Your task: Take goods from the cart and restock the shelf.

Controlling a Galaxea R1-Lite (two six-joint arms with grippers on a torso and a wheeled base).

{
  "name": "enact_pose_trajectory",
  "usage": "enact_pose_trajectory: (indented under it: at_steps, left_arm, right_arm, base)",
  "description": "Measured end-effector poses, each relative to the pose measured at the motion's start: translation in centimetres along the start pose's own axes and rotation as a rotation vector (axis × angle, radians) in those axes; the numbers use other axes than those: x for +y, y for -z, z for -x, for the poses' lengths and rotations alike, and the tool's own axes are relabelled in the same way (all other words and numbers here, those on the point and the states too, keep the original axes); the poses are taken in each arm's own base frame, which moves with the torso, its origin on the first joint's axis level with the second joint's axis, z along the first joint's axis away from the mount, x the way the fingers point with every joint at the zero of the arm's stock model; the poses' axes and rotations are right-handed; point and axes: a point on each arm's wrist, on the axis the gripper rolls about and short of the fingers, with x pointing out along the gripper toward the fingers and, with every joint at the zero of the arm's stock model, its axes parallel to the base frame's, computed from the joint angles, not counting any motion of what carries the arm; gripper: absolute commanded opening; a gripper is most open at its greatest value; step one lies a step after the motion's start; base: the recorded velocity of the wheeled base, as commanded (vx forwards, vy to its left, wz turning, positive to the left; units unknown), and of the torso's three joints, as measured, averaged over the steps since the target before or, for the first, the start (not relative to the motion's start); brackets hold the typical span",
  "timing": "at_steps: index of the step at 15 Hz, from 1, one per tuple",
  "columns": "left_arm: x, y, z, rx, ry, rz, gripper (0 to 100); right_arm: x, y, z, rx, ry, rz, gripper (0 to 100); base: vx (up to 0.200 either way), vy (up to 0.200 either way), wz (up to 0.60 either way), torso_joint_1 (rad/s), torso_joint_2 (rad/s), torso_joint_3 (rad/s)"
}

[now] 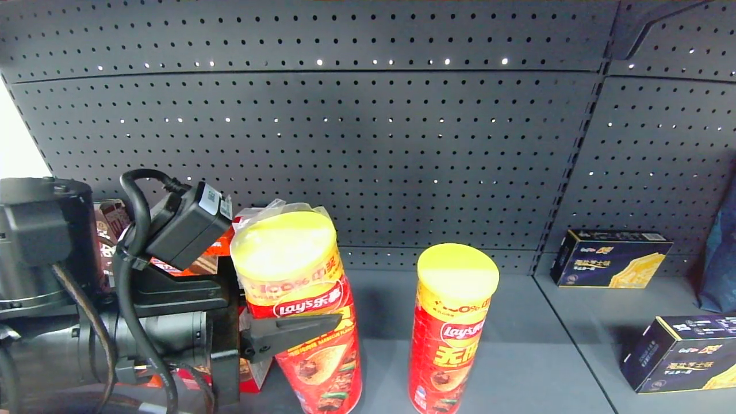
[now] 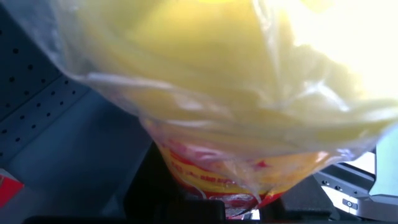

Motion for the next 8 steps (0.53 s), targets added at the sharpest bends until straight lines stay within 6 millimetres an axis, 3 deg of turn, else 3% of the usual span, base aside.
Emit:
enact_pose_trajectory:
  at_steps: [2,4,8]
  left_arm:
    - [-0.08,0.02,0.09,0.000,0.001,-0.001,0]
    - [-0.11,-0.01,0.12,-0.003,0.001,-0.002,0]
    - [-0.23,-0.05,0.14,-0.004,0.005,-0.005,0]
  right_arm:
    - [0.18,0.04,0.07,-0.009,-0.087,0.002,100]
    - [0.65,0.31,0.20,0.009,-0.301,0.001,100]
    - [0.72,0.68,0.24,0.046,-0.334,-0.016,100]
  base:
    - [0.000,0.000,0.00,0.000,0.00,0.000]
    - [0.000,0.000,0.00,0.000,0.00,0.000]
    - [0.000,0.000,0.00,0.000,0.00,0.000]
